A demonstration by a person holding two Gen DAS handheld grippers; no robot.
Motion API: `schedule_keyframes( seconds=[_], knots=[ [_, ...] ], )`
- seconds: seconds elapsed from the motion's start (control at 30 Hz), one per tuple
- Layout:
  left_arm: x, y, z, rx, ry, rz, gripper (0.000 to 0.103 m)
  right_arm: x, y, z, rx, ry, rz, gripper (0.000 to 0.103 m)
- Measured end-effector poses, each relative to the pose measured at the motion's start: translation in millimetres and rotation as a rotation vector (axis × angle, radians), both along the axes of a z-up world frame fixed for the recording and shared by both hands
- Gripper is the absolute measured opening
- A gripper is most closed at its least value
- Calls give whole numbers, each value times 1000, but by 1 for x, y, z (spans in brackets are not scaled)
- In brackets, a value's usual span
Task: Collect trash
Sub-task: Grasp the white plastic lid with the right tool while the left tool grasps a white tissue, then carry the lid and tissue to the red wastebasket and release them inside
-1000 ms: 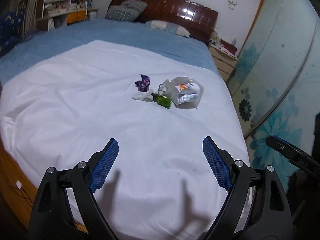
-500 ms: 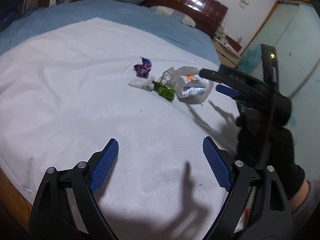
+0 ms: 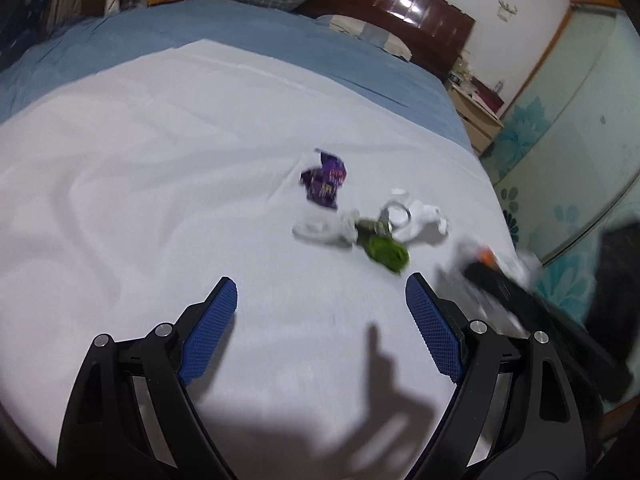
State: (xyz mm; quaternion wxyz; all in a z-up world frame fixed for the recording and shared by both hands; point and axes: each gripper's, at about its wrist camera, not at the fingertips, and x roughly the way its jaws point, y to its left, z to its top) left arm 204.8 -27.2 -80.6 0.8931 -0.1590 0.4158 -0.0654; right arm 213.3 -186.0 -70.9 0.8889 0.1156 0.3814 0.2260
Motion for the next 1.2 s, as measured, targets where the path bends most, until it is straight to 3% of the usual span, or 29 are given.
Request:
schedule_keyframes(
  seconds=[0.23,0.37,0.47,0.53,0.6,0.73,0.83,0.97,1.2],
  knots=[
    [42,-6,-3,19,5,-65,86,-78,-49,1,94,43,-46,18],
    [62,-6,-20,-6,84,-72,86,-95,-67,-11,65,53,-52,23],
    [67,-7,-23,-8,91,-62,85,-104,-70,-21,68,68,-44,32],
    [69,-3,-25,-34,96,-35,84,-106,-69,-22,69,67,-44,32],
    [70,-1,-27,-43,100,-12,77,-106,-70,-24,73,69,-45,32],
    [70,7,-32,-51,122,14,35,-106,-69,-26,77,68,-44,32],
    [68,6,-33,-43,127,10,15,-107,-67,-25,75,65,-45,31],
    [60,11,-29,-50,105,11,7,-111,-67,-18,65,47,-44,27],
    [29,16,-9,-54,43,13,5,-121,-72,7,45,-13,-49,19]
  ],
)
